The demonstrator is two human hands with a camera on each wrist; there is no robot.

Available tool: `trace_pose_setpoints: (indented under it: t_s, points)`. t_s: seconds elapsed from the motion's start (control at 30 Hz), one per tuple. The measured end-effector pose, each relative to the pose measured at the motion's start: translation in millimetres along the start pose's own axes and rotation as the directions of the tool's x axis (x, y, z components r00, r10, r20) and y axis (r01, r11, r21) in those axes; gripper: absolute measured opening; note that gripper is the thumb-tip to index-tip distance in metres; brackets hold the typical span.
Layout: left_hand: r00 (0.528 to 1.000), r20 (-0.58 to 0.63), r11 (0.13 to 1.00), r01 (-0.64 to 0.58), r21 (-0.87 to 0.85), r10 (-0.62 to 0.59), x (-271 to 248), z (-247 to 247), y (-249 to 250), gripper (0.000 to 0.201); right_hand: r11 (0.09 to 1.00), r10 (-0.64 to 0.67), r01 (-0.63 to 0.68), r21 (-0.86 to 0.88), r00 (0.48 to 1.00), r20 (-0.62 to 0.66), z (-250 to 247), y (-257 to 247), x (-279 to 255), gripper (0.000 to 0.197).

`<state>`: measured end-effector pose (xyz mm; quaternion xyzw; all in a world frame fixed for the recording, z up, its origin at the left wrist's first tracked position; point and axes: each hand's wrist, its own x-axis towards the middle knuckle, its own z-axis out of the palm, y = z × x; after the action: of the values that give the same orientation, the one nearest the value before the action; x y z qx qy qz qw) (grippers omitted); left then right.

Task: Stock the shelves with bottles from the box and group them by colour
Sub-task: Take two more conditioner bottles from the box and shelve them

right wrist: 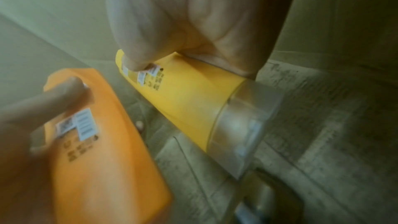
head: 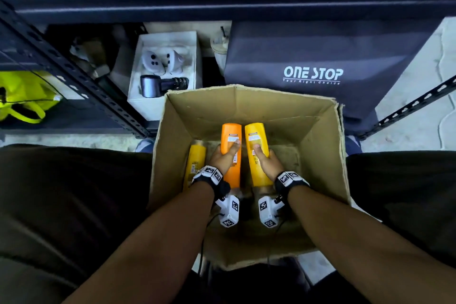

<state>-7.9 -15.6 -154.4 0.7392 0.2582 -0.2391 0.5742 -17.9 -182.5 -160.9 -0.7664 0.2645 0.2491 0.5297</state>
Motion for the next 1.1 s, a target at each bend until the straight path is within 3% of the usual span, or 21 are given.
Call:
trace_pose_setpoints:
  t_s: [0.13, 0.3, 0.53, 0.7, 0.83, 1.0, 1.1]
  points:
    - [0.998, -0.025, 0.998, -0.054, -0.018, 0.054, -16, -8, 19, 0.043, 0.999, -0.018, 0.02, 0.049, 0.999, -0.035, 2, -15, -16, 0.073]
    - [0.991, -0.049, 0.991, -0.128, -0.042, 0.126, -39, -14, 49, 0.052, 0.996, -0.045, 0.049, 0.074, 0.998, -0.049, 1, -42, -40, 0.088]
    - [0.975, -0.018, 0.969, -0.222, -0.113, 0.221, -63, -25, 88, 0.04, 0.96, -0.229, 0.241, 0.146, 0.969, -0.093, -15, -72, -63, 0.069]
    - [0.944, 0.01, 0.931, -0.325, -0.166, 0.331, -81, -33, 118, 0.06, 0.903, -0.296, 0.331, 0.273, 0.941, -0.162, -26, -84, -79, 0.058]
    - [0.919, 0.049, 0.91, -0.379, -0.17, 0.392, -98, -38, 147, 0.062, 0.847, -0.393, 0.441, 0.296, 0.895, -0.21, -42, -105, -97, 0.052]
    - [0.873, 0.063, 0.86, -0.461, -0.217, 0.484, -120, -41, 180, 0.046, 0.773, -0.492, 0.55, 0.317, 0.835, -0.248, -63, -132, -118, 0.06]
    - [0.819, 0.086, 0.815, -0.544, -0.199, 0.567, -135, -38, 197, 0.051, 0.708, -0.551, 0.626, 0.326, 0.779, -0.299, -74, -147, -133, 0.062]
